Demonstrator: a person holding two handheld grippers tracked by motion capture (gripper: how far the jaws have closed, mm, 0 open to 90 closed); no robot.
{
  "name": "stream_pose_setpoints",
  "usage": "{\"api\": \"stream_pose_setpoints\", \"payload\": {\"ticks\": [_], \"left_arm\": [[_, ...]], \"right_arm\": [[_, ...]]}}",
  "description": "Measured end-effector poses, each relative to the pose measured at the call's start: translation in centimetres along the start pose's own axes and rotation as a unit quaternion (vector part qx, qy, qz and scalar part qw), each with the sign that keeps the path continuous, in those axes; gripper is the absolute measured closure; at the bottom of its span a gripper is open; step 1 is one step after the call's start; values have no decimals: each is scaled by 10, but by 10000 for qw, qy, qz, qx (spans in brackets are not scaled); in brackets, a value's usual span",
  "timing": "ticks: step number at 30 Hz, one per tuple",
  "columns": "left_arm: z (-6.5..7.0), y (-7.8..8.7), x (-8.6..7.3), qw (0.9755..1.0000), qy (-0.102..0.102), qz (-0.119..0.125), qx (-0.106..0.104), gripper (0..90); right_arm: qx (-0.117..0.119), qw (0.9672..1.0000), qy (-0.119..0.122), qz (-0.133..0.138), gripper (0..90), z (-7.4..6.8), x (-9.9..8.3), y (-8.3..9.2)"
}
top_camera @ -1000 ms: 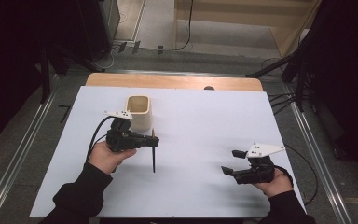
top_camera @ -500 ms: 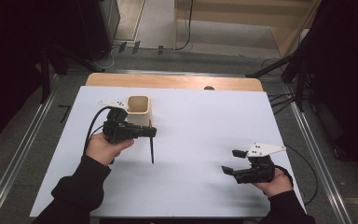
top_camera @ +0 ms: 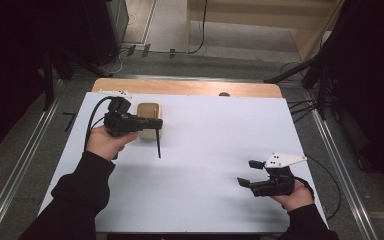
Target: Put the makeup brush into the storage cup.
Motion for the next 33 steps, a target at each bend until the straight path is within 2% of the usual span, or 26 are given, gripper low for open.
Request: {"api": "stream_pose_setpoints", "payload": {"ticks": [11,17,20,27,33], "left_arm": [[-14,15,25,9998,73,93,173,838],[-21,21,41,9992,59,127,381,838],[-27,25,48,9985,60,159,517,838],[-33,33,66,9972,25,292,682,838],[-42,33,75,9953,-21,263,935,838]], "right_arm": [[-14,10000,-23,-25,244,1,-1,-1],[-24,10000,-13,-44,244,1,-1,-1],[-58,10000,-13,-9,244,2,0,-1],[-11,10000,-71,-8,244,2,1,-1],[-14,10000,-31,-26,243,1,0,-1]]}}
Point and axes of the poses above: each handheld gripper's, and its own axes: y roughly backward along the jaws, x roughly out of its top, z roughly to its right, the point moved 8 cm from there along -y, roughly forward along the jaws, and after that the axes turned 9 degrees about -x, right-handed, at the moved point
